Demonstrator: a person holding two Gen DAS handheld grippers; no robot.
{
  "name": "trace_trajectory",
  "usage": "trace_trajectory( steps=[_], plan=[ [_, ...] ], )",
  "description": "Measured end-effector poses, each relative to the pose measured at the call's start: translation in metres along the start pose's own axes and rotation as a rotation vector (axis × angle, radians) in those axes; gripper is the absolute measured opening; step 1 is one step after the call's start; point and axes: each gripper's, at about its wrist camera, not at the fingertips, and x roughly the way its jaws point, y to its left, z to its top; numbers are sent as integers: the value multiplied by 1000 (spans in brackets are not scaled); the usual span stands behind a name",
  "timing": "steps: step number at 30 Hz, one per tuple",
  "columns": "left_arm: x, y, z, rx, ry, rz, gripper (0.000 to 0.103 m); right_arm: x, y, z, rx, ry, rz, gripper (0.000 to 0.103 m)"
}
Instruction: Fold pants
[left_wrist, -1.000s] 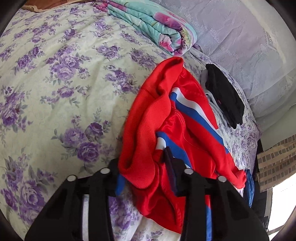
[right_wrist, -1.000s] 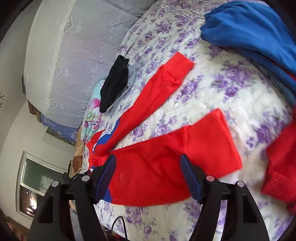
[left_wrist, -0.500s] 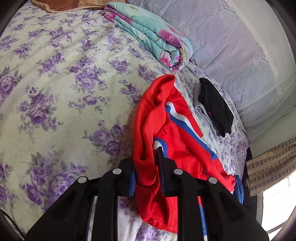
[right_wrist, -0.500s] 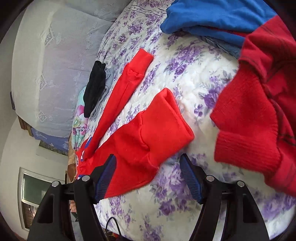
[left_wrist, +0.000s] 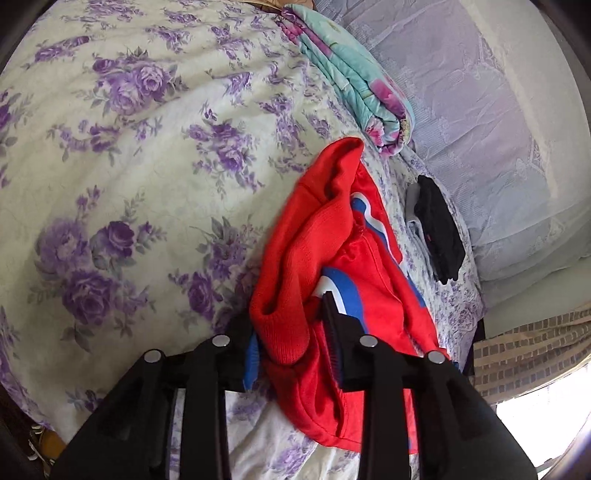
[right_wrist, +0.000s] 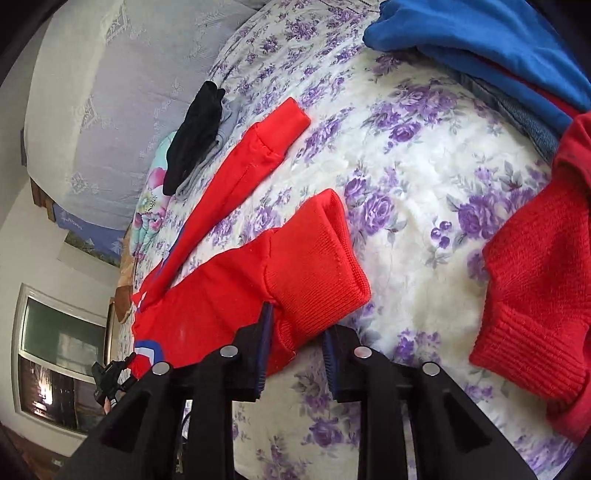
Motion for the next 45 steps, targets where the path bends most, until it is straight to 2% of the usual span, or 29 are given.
trace_trajectory(
  steps=[1, 2, 3, 5, 7, 12, 18, 23, 28, 29, 30, 31, 33, 34, 37, 39, 40, 45],
  plan=[
    [-8, 0, 1, 6, -32, 23, 44, -9, 1, 3, -1, -47, -5, 51],
    [-15, -2, 3, 20, -67, 56, 55, -19, 4, 10, -13, -91, -15, 53],
    [-23, -5, 6, 38, -100, 90, 58, -25, 6, 16, -26, -117, -16, 53],
    [-33, -8, 12, 67, -145, 127, 58, -27, 11, 34, -42, -149, -7, 53],
    [-34, -14, 24, 87, -157, 134, 58, -19, 17, 55, -60, -165, 11, 53],
    [4, -41, 58, 154, -91, 139, 58, 25, 21, 116, -59, -165, 34, 53],
    [68, -79, 84, 191, 46, 120, 58, 81, 9, 174, 8, -102, 44, 54],
    [108, -103, 95, 228, 72, 185, 66, 113, 9, 191, 3, -36, 43, 55],
    [127, -102, 102, 217, 76, 213, 69, 134, 24, 189, -100, -4, 36, 55],
    [128, -101, 103, 217, 75, 211, 69, 136, 28, 188, -122, -1, 35, 54],
    [128, -100, 104, 217, 76, 207, 69, 137, 31, 186, -141, -3, 20, 47],
    [129, -98, 105, 217, 79, 203, 69, 137, 34, 184, -154, -5, 5, 33],
    [130, -96, 108, 217, 84, 196, 69, 132, 36, 181, -157, -12, 19, 15],
    [131, -95, 109, 214, 82, 193, 67, 127, 39, 179, -164, -26, 21, 14],
    [128, -93, 110, 218, 70, 204, 52, 110, 48, 173, -191, -61, 39, 9],
    [124, -88, 111, 212, 61, 203, 32, 99, 56, 167, -209, -77, 49, 8],
    [122, -85, 113, 205, 60, 198, 27, 94, 59, 165, -216, -84, 48, 8],
    [115, -74, 117, 177, 51, 140, 12, 72, 65, 155, -212, -118, 57, 7]
  ],
)
